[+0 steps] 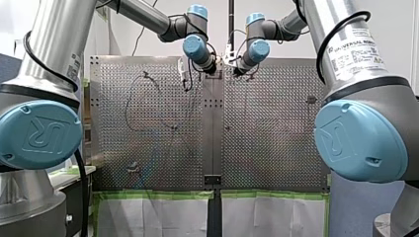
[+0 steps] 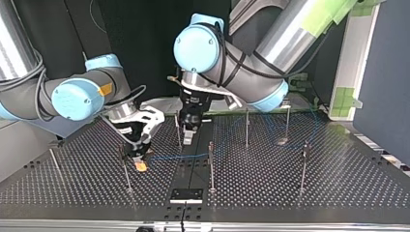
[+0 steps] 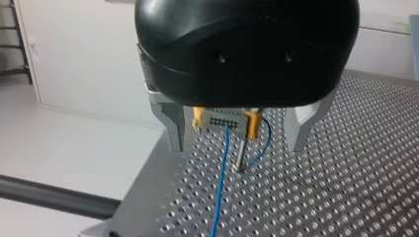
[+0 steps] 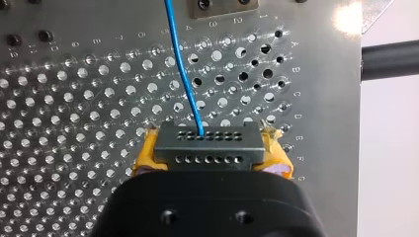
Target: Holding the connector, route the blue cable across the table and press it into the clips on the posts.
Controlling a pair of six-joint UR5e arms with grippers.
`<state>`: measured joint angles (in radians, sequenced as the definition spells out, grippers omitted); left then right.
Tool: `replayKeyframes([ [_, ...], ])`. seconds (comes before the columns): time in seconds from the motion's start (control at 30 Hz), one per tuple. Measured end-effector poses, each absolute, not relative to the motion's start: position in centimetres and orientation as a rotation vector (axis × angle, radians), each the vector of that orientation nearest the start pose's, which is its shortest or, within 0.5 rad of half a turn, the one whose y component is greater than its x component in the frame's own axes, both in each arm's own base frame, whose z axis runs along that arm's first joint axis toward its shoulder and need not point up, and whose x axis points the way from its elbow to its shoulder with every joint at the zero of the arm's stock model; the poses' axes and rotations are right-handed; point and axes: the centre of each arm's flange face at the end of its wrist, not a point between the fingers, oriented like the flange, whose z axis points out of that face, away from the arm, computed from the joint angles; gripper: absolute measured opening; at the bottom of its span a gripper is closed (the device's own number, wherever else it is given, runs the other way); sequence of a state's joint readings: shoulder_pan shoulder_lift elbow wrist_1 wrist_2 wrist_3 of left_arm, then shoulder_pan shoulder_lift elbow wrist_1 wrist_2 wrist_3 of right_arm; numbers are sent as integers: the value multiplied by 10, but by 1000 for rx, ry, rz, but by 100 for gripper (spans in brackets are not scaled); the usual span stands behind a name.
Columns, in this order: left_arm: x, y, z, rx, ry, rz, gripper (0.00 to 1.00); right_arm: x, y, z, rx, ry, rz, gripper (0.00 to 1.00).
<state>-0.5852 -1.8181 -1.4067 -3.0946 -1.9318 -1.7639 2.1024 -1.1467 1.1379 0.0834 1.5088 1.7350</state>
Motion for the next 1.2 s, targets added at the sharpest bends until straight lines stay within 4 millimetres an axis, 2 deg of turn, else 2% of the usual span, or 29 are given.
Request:
replayKeyframes([
  [0.23, 455, -412, 432, 16, 1620, -284, 100, 454, -497, 446, 1662, -1071, 1686, 0],
  [0.47, 470, -420, 433, 12, 1616, -283, 100, 454, -497, 447, 1661, -1071, 1687, 0],
  [0.73, 490, -430, 422, 7, 1634, -255, 100, 454, -497, 447, 1663, -1069, 1687, 0],
  [0.93, 513, -432, 415, -25, 1618, -223, 100, 454, -497, 446, 1665, -1067, 1686, 0],
  [1.07, 522, -432, 424, -39, 1599, -222, 100, 454, -497, 446, 1665, -1067, 1687, 0],
  [1.2, 524, -435, 441, -40, 1580, -227, 100, 454, -497, 446, 1664, -1068, 1688, 0],
])
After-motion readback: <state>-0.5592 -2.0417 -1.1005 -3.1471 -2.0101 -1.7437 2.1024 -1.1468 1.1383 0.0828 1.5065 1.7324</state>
